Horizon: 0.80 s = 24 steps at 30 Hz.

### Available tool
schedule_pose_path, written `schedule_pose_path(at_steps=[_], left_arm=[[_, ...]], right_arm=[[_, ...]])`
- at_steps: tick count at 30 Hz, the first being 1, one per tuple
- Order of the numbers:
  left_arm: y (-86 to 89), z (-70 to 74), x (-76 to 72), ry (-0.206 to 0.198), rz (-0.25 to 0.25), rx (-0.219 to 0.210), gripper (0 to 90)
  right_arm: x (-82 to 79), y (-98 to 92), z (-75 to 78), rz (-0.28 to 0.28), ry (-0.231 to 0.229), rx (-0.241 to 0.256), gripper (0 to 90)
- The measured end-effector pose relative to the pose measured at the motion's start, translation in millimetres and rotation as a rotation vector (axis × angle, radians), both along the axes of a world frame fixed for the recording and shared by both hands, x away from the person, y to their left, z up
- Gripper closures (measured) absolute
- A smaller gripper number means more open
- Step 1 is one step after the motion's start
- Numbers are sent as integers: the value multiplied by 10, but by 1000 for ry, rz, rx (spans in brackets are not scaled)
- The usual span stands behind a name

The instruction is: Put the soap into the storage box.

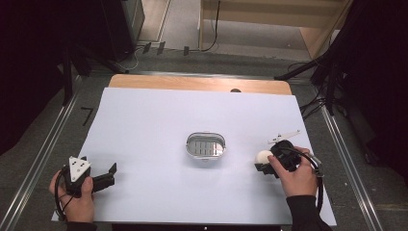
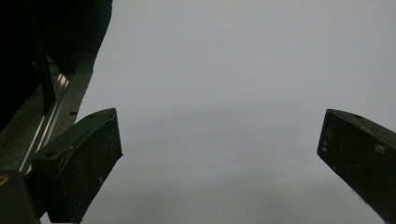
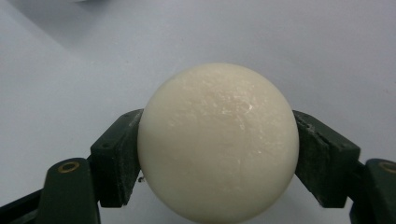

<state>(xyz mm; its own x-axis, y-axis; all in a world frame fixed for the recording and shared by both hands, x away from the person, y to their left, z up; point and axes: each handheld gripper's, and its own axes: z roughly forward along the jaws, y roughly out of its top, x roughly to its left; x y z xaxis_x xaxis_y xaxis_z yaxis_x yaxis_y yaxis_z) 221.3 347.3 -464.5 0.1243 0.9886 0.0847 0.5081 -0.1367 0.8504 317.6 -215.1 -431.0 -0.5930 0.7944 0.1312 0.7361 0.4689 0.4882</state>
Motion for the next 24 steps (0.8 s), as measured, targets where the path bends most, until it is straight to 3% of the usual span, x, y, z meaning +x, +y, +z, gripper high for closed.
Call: schedule_pose_path(at_steps=[24], left_arm=[[-11, -2, 2, 0, -6, 5, 2]], right_arm=[[48, 319, 94, 70, 7, 16, 250]])
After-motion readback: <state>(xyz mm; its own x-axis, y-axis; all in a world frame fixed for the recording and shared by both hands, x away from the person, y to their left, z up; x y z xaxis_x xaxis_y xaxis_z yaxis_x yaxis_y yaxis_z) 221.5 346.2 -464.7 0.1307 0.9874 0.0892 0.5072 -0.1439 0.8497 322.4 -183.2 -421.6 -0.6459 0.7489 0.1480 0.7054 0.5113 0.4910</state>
